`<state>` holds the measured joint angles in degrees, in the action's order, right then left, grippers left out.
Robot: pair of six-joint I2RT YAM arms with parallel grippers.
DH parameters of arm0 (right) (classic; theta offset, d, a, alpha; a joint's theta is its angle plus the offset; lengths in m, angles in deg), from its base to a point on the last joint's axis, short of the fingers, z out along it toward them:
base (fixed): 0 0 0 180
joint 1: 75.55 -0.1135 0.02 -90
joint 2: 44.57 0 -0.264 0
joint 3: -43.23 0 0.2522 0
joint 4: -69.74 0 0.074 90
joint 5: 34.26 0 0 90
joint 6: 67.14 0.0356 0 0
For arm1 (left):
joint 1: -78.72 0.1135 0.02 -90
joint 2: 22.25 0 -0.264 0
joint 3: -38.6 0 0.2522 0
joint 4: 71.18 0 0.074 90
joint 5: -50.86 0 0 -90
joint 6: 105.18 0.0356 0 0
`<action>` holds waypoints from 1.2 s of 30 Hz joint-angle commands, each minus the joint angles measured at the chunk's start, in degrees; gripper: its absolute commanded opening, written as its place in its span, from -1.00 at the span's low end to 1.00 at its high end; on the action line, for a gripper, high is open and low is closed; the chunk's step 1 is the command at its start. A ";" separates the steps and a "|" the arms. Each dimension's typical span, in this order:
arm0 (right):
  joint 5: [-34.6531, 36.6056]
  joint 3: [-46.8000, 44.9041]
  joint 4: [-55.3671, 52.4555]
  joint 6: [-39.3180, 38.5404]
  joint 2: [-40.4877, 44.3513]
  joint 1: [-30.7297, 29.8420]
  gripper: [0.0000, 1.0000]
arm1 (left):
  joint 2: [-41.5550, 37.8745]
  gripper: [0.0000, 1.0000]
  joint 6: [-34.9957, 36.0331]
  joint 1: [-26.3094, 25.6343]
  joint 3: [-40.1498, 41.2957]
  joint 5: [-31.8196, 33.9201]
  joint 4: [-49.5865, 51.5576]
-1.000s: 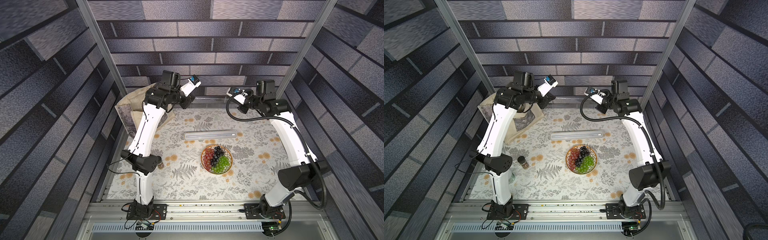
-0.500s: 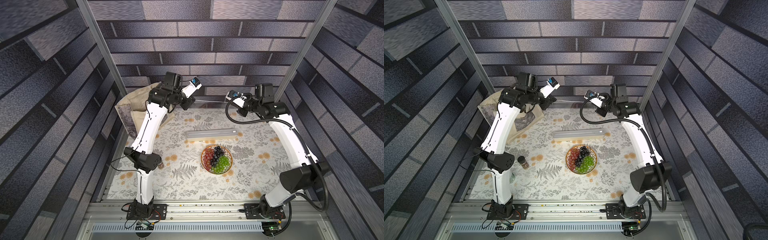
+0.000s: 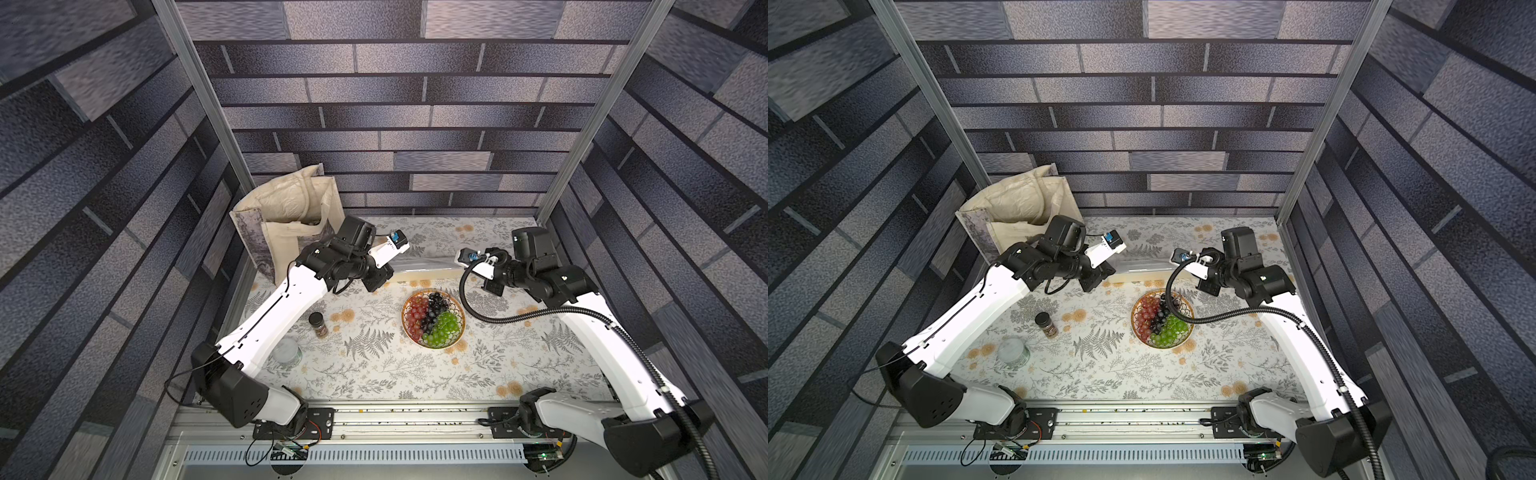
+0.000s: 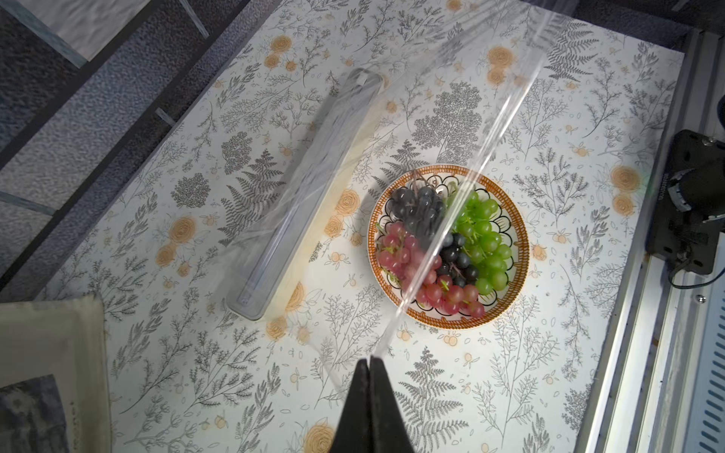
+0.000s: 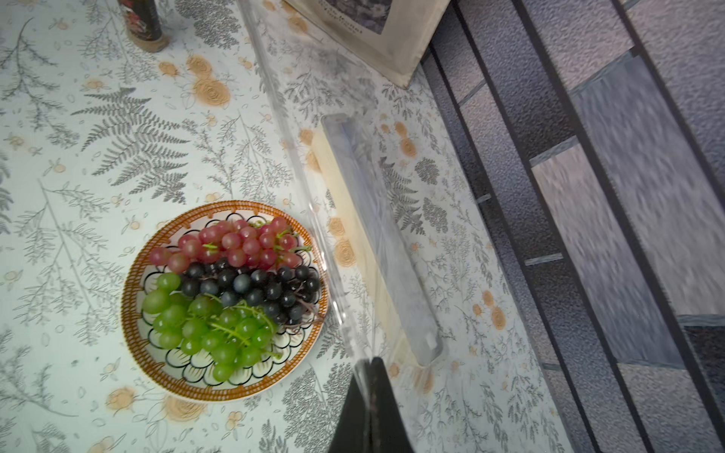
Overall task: Wrap the plate with plastic wrap
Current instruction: Cover the plate with plastic wrap.
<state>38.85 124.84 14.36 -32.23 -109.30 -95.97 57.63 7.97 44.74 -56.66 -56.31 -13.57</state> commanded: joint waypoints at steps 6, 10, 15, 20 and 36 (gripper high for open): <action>1.73 -13.65 -7.51 0.88 8.54 -3.11 -1.00 | -7.05 -1.00 -13.14 -8.41 15.74 0.93 -0.77; 1.08 -16.53 -10.93 1.16 10.05 -4.25 -1.00 | -5.92 -1.00 -15.56 -12.95 18.90 0.51 1.14; 0.58 -20.20 -12.84 2.56 10.99 -5.89 -1.00 | -3.89 -1.00 -17.17 -14.18 22.04 -2.39 0.24; 0.74 -24.19 -11.90 5.17 11.68 -7.51 -1.00 | -1.74 -1.00 -17.87 -14.58 24.31 -3.87 0.40; 4.21 -32.22 -3.34 9.39 5.89 -12.86 -1.00 | 8.45 -1.00 -16.95 -14.85 25.03 -4.57 -1.70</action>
<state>41.71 93.74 10.92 -24.03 -102.07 -108.10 64.71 -9.34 29.64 -31.59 -61.01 -16.17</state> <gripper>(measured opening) 0.040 0.052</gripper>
